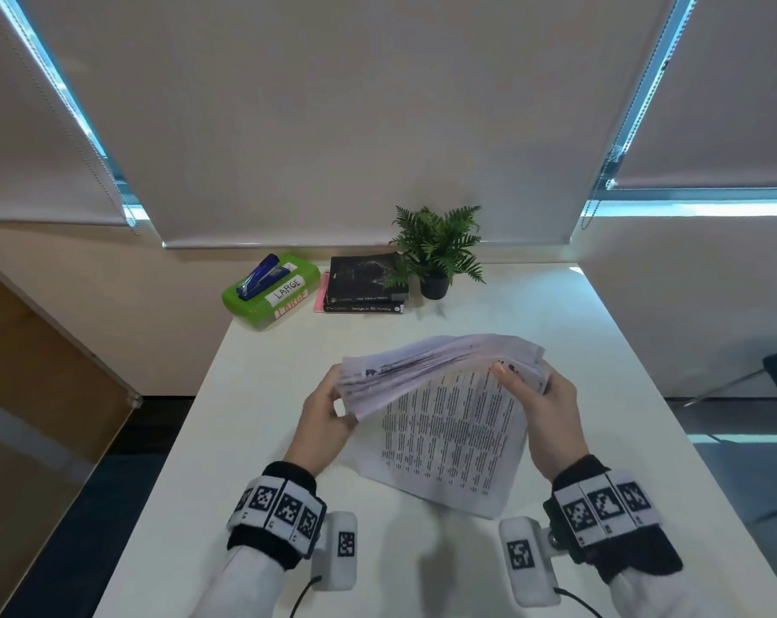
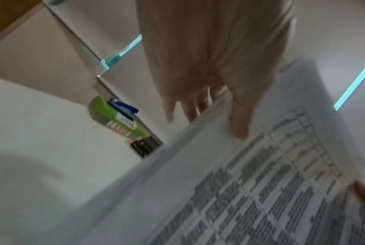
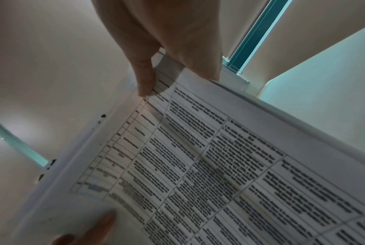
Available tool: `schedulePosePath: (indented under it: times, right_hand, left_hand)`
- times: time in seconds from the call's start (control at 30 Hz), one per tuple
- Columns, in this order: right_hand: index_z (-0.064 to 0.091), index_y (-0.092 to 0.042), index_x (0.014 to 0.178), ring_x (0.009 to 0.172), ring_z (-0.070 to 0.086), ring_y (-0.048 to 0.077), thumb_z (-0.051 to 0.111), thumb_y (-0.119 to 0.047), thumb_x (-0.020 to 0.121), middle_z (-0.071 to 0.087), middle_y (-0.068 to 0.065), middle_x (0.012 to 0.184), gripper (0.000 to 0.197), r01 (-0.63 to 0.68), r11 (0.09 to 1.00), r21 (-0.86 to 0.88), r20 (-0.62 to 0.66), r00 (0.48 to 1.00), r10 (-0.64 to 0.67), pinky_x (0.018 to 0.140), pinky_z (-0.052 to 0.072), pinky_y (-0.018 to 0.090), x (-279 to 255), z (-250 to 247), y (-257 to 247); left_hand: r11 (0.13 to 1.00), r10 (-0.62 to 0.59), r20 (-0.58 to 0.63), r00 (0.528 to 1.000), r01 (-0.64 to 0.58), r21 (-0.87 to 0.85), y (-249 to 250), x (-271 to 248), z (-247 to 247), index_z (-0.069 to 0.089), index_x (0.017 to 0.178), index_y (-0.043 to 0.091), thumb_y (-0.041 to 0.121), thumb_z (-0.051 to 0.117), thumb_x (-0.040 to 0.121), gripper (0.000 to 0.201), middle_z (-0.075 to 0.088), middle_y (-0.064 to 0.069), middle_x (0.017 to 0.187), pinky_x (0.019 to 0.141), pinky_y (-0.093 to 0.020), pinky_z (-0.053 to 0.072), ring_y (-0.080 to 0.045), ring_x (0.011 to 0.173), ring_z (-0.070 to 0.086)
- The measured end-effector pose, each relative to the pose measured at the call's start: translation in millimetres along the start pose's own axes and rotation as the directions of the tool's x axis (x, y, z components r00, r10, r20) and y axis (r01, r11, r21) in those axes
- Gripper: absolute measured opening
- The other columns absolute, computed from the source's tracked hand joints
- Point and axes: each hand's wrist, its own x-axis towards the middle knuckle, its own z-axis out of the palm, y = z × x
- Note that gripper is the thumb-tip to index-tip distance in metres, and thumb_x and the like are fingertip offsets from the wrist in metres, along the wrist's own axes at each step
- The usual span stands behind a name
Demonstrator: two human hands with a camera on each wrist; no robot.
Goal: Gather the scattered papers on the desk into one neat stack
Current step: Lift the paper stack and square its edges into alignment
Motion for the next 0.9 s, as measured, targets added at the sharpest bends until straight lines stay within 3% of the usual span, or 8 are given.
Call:
schedulePosePath:
  times: [0.1,0.2,0.37,0.57,0.63,0.73,0.8,0.9]
  right_hand:
    - [0.066,-0.010,0.087,0.075,0.067,0.014,0.064,-0.008,0.084,0.070,-0.004,0.079,0.005,0.099,0.995,0.016,-0.011,0.995,-0.099,0.066,0.056,0.030,-10,10,-8]
    - [0.064,-0.014,0.097,0.085,0.068,0.015,0.069,-0.012,0.078,0.071,-0.002,0.091,0.020,0.126,0.990,0.056,0.086,0.988,-0.131,0.072,0.057,0.030,-17,9,-13]
    - [0.051,-0.025,0.122,0.113,0.059,0.018,0.083,-0.015,0.065,0.062,0.002,0.123,0.066,-0.083,0.990,-0.113,0.202,0.974,0.105,0.090,0.053,0.038,-17,-4,17]
    - [0.069,-0.015,0.101,0.099,0.065,0.026,0.076,-0.018,0.073,0.073,0.005,0.099,0.029,-0.172,0.983,-0.071,0.054,0.983,0.176,0.097,0.045,0.051,-18,8,29]
    - [0.065,-0.016,0.111,0.104,0.064,0.023,0.080,-0.032,0.065,0.071,0.003,0.107,0.051,-0.166,0.985,-0.049,0.096,0.981,0.170,0.095,0.047,0.046,-21,5,28]
    - [0.056,-0.018,0.124,0.112,0.061,0.021,0.087,-0.043,0.051,0.066,0.001,0.120,0.083,-0.202,0.976,-0.077,0.168,0.963,0.212,0.095,0.049,0.045,-26,-7,34]
    - [0.061,-0.017,0.118,0.109,0.063,0.025,0.086,-0.040,0.055,0.069,0.002,0.114,0.072,-0.205,0.976,-0.071,0.141,0.967,0.214,0.095,0.048,0.047,-26,-6,37]
    - [0.068,-0.016,0.105,0.103,0.064,0.025,0.073,-0.019,0.077,0.072,0.005,0.104,0.029,-0.182,0.982,-0.053,0.038,0.982,0.184,0.099,0.044,0.050,-26,4,35]
  left_hand:
    - [0.993,0.062,-0.261,0.963,-0.086,-0.080,15,-8,22,0.052,0.095,0.038,0.012,0.062,0.087,0.029,0.056,-0.002,0.104,0.085,-0.014,0.043,0.010,0.090,0.054]
    - [0.984,0.052,-0.379,0.924,-0.112,-0.137,20,-22,38,0.046,0.096,0.047,0.009,0.055,0.092,0.039,0.050,0.009,0.105,0.085,-0.009,0.039,0.009,0.095,0.050]
    - [0.955,-0.125,-0.262,0.957,0.044,-0.295,-5,-36,41,0.052,0.100,0.032,0.008,0.068,0.082,0.033,0.065,0.014,0.095,0.070,-0.008,0.046,0.008,0.083,0.062]
    - [0.905,-0.203,-0.204,0.958,0.104,-0.412,3,-30,43,0.060,0.107,0.030,0.015,0.065,0.085,0.027,0.065,0.013,0.110,0.084,-0.010,0.047,-0.002,0.105,0.059]
    - [0.908,-0.219,-0.205,0.954,0.123,-0.400,2,-35,43,0.055,0.114,0.031,0.017,0.068,0.083,0.036,0.062,0.014,0.117,0.096,-0.023,0.044,-0.001,0.110,0.057]
    - [0.913,-0.222,-0.154,0.963,0.150,-0.381,-5,-35,38,0.052,0.108,0.034,0.007,0.070,0.079,0.044,0.064,0.011,0.111,0.084,-0.018,0.049,-0.001,0.103,0.062]
    - [0.913,-0.233,-0.142,0.962,0.166,-0.373,-3,-30,40,0.054,0.106,0.036,0.016,0.068,0.083,0.033,0.063,0.013,0.109,0.080,-0.011,0.048,0.001,0.101,0.060]
    - [0.915,-0.246,-0.218,0.944,0.152,-0.373,2,-30,52,0.051,0.129,0.025,0.045,0.066,0.080,0.055,0.058,0.005,0.131,0.107,-0.035,0.042,-0.009,0.123,0.053]
